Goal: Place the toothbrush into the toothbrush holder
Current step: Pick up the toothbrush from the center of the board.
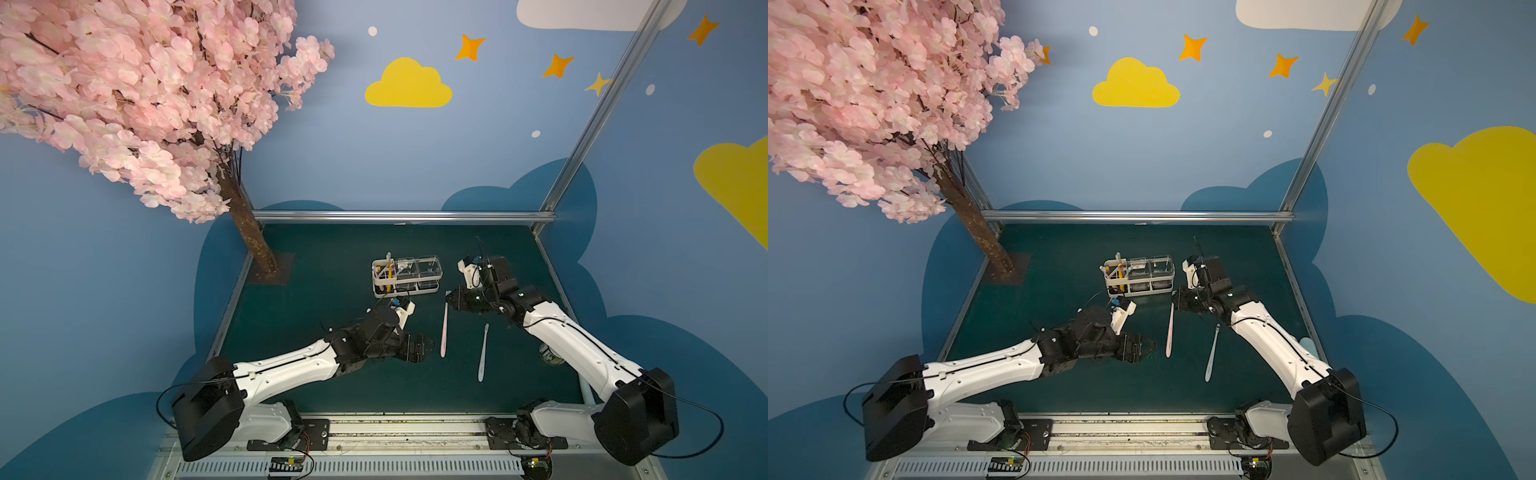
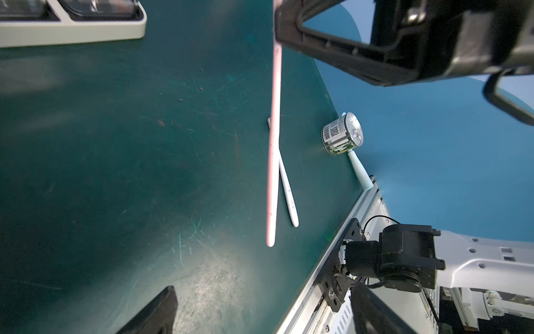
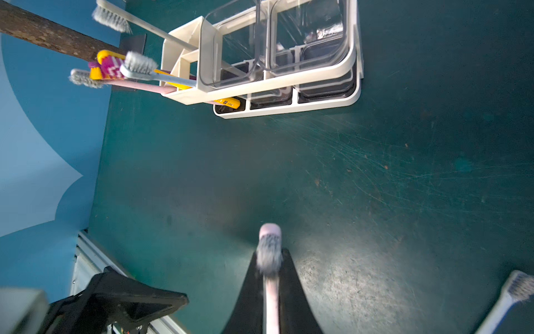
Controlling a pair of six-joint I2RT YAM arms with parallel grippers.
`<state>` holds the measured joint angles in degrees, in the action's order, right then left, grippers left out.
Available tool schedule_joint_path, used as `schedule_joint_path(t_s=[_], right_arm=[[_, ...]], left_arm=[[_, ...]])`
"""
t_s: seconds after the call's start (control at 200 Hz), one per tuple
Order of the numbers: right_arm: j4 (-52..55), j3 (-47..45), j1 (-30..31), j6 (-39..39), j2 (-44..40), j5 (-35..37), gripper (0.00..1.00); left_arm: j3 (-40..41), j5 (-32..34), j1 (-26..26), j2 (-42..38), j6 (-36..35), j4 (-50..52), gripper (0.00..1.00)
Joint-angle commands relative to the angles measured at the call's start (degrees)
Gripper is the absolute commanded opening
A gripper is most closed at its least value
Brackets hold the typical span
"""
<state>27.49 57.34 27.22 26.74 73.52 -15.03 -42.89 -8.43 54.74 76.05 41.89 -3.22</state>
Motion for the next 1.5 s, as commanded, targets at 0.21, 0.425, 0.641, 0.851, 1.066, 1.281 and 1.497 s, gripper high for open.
schedule_joint_path(t_s=[0.21, 0.425, 0.641, 0.851, 1.066, 1.281, 1.497], right_arm=[[-0.15, 2.94, 0.46, 1.86, -1.97, -3.2, 0.0], [-0.79, 2.73, 0.47, 2.52, -1.81, -4.11, 0.0], [-3.06, 1.98, 0.46, 4.34, -1.45, -6.74, 0.0], [-3.96, 2.13, 0.52, 5.25, -0.29, -8.52, 0.0], [-3.84, 2.06, 0.46, 5.16, -0.21, -8.26, 0.0], [-3.27, 2.09, 0.42, 5.07, -0.04, -7.57, 0.0], [-3.49, 1.65, 0.24, 5.51, 0.03, -7.12, 0.0]], left_arm=[[-3.42, -3.46, 0.61, 8.07, 2.61, -7.82, 0.85], [-3.89, -3.98, 1.2, 9.91, 3.1, -9.68, 0.7], [-4.52, -4.23, 1.68, 11.69, 3.51, -10.4, 0.55], [-5.06, -4.11, 1.95, 11.84, 3.21, -9.8, 0.42], [-4.84, -3.68, 1.95, 11.07, 2.8, -9.12, 0.35], [-4.77, -3.82, 1.95, 10.36, 2.8, -9.06, 0.3], [-4.14, -3.04, 1.95, 8.51, 2.23, -8.47, 0.29]])
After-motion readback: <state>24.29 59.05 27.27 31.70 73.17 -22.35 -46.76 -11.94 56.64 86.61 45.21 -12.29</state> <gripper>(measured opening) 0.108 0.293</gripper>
